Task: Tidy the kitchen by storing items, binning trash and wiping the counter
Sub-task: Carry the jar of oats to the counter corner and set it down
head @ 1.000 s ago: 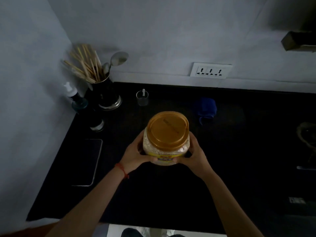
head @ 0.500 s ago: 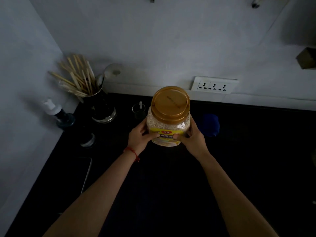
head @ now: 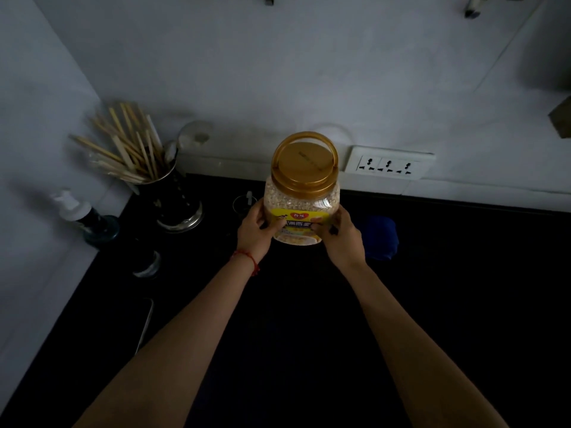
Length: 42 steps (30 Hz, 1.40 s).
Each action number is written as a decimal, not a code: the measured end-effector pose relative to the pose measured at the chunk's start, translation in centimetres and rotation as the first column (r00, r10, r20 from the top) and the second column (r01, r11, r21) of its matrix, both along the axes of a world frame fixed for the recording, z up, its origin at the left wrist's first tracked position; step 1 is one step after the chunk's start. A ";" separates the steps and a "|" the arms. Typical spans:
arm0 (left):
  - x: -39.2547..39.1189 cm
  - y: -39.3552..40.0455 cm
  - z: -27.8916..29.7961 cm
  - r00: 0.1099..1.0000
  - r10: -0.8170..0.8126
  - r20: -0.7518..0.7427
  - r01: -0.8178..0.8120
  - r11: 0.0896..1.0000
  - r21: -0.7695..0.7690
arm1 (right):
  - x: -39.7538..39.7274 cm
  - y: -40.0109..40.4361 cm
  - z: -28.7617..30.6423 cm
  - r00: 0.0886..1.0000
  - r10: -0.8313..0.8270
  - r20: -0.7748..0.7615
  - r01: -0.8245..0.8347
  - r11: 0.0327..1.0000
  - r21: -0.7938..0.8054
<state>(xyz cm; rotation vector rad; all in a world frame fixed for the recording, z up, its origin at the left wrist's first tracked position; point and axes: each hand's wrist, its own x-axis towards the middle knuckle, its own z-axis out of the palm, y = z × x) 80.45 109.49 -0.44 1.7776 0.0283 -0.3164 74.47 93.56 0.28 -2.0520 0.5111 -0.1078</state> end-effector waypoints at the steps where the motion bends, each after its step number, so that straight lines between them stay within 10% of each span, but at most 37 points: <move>1: -0.4 0.0 0.3 1.000 0.024 0.000 -0.024 1.000 0.019 | -0.2 0.1 0.0 1.000 0.000 -0.026 0.000 1.000 -0.008; 6: -3.3 0.2 2.1 0.991 0.103 0.083 -0.114 0.984 0.139 | -3.0 0.8 0.6 0.998 -0.046 -0.049 0.046 0.999 0.007; 12: -8.1 2.5 0.7 0.967 -0.211 0.145 0.139 0.908 0.396 | -9.7 1.7 0.7 0.953 -0.226 -0.202 0.224 0.974 -0.030; 22: -16.6 3.6 -1.3 0.595 -0.803 -0.031 0.710 0.507 0.488 | -30.5 4.2 -0.1 0.844 -0.481 -0.237 0.453 0.876 -0.164; 33: -34.5 -6.4 -0.1 0.238 -0.959 0.153 0.835 0.283 0.472 | -54.6 7.7 -2.9 0.315 -0.921 -0.231 0.922 0.355 -0.157; 42: -54.3 -13.2 -2.5 0.011 -0.991 -0.130 0.936 -0.036 0.351 | -75.1 10.8 -6.1 -0.016 -0.935 -0.355 0.998 0.005 -0.058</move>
